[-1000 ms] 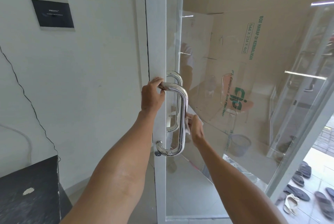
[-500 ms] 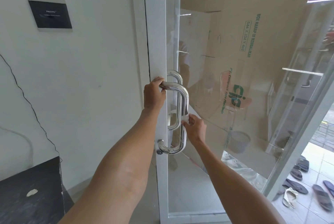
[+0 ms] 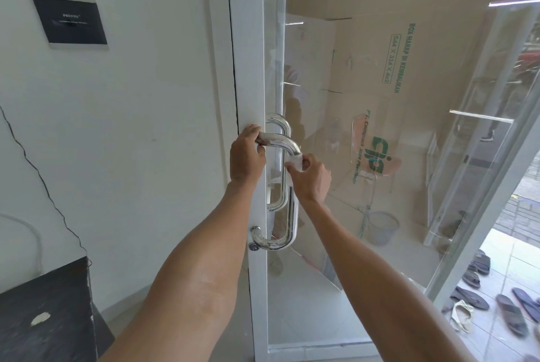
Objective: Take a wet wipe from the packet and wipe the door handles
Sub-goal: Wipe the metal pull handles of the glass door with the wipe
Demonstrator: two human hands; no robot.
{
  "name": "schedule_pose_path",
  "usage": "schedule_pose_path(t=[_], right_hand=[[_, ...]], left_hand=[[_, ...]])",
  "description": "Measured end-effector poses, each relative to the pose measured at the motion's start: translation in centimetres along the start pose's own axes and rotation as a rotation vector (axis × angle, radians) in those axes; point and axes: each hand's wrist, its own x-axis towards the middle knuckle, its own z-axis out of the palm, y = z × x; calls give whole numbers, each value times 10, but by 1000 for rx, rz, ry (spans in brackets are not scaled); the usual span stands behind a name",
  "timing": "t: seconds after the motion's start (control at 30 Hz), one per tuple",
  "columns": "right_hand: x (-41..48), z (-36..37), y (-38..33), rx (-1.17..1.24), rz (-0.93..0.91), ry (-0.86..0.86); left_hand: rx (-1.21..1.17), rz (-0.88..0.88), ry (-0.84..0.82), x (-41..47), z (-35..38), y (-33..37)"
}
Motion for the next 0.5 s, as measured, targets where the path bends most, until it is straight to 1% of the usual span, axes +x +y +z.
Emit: schedule_pose_path(t=[0.17,0.27,0.37,0.43,0.5], right_hand=[[-14,7,22,-84,52,-68],[-17,7,26,-131,104,-110],[-11,6,22,-179,116,-140],[-7,4,21,-186,103,-168],[-5,2,21,-192,91,-192]], left_hand=[[104,-38,-71,-5,4,-1],[192,-81,9,-25,5,6],[204,-104,80,-53,11,10],[181,-142,46,-71,18,7],[114,-231,-58,-84,24,8]])
